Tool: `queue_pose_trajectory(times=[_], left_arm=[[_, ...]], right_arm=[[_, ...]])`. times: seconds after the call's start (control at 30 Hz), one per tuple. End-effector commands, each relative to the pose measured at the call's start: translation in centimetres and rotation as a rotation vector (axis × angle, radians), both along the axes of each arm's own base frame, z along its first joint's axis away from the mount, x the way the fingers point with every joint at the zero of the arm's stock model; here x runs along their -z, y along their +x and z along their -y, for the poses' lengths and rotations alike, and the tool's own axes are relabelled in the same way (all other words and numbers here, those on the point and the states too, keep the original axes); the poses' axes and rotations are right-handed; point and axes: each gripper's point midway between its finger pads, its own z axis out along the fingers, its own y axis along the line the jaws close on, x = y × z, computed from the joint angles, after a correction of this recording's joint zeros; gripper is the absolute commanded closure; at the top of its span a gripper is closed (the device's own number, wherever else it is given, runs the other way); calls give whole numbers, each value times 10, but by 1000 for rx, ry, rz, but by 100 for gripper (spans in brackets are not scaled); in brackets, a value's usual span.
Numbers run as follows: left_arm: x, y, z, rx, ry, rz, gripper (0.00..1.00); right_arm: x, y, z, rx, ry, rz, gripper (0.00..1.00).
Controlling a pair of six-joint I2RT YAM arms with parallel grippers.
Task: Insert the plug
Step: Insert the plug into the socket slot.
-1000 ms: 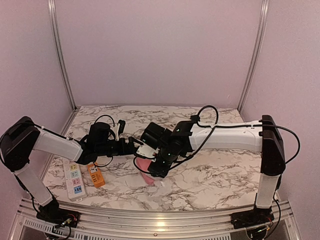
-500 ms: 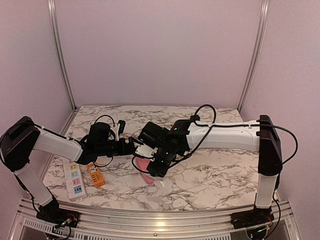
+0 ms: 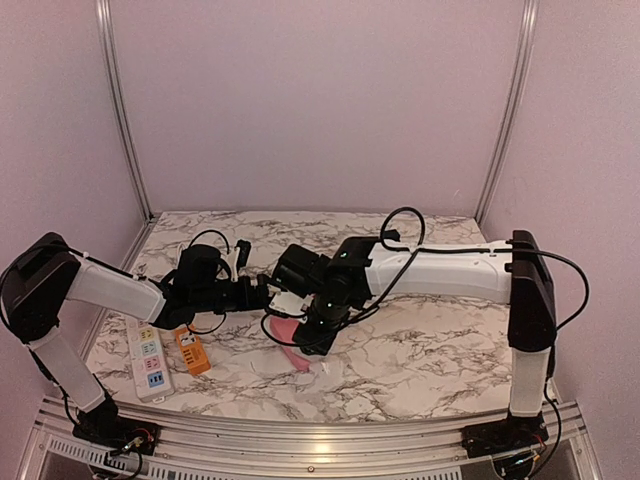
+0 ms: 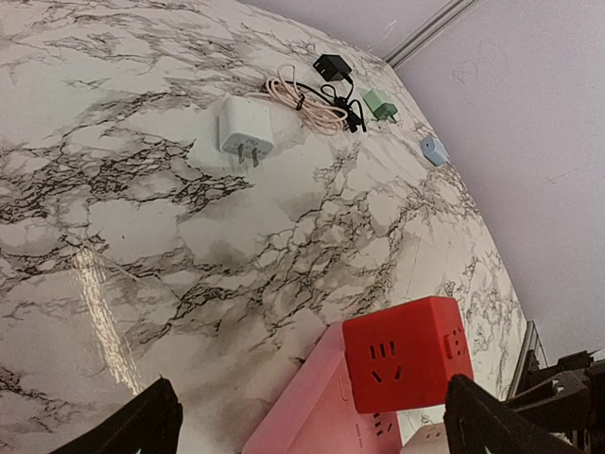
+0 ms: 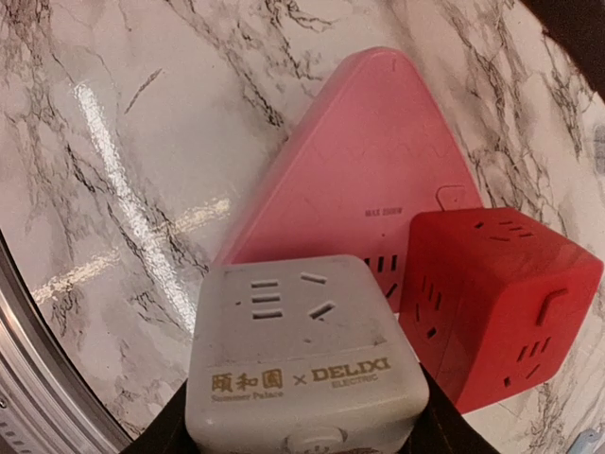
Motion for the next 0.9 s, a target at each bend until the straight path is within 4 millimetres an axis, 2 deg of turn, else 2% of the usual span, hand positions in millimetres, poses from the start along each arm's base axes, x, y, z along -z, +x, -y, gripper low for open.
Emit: queue_pose_trajectory(times=[0.0, 0.3, 0.6, 0.87], left_arm=[[4, -1, 3, 6, 9, -8, 1], [6, -2, 4, 11, 12, -11, 1], [7, -2, 5, 7, 15, -11, 1], [4, -1, 6, 7, 10, -5, 1]], right_arm=[[8, -3, -3, -11, -43, -13, 75], [16, -1, 0, -37, -90, -8, 75], [38, 3, 6, -40, -174, -11, 75], [46, 6, 8, -46, -209, -2, 75]])
